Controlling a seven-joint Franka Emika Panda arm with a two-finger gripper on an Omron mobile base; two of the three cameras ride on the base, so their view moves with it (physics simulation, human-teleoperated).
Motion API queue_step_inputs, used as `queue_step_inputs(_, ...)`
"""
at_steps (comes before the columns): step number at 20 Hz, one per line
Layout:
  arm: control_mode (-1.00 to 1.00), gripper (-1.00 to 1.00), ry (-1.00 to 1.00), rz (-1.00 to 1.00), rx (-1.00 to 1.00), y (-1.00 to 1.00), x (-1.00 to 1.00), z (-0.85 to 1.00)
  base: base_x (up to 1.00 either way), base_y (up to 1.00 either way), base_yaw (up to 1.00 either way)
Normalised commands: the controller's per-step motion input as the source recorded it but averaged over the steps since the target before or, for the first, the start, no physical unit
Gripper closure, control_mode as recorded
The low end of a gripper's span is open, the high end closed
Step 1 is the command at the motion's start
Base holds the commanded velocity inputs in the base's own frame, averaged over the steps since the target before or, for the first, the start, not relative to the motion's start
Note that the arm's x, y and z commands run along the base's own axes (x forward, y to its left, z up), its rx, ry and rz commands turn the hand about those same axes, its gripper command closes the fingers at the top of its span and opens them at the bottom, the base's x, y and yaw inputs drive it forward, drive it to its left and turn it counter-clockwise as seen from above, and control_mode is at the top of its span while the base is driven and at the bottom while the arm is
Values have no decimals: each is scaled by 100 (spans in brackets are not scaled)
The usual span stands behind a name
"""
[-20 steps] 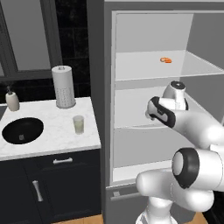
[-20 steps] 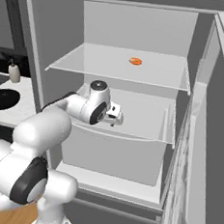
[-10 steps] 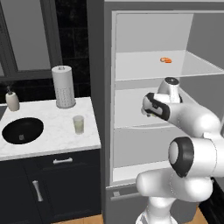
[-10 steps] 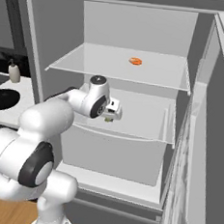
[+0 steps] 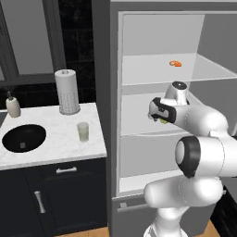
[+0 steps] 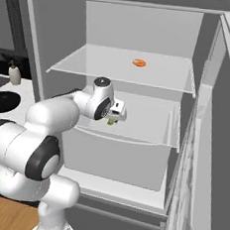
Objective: Grab a lemon wedge from the fridge and one ice cube from the ice bowl, and put them in the glass of lemonade.
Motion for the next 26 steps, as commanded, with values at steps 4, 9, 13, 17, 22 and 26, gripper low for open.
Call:
queue_step_inputs(4, -100, -100, 0, 0, 0, -17, 9, -13, 0, 0, 0)
queue_step_inputs(9, -100, -100, 0, 0, 0, -7, 17, -12, 0, 0, 0)
queue_step_inputs(13, -100, -100, 0, 0, 0, 0, 25, -12, 0, 0, 0)
queue_step_inputs(17, -100, -100, 0, 0, 0, 0, 24, -5, 0, 0, 0)
queue_step_inputs(22, -100, -100, 3, 0, 0, 0, 1, 0, 0, 0, 0)
queue_step_inputs(26, -100, -100, 1, 0, 0, 0, -25, -1, 0, 0, 0)
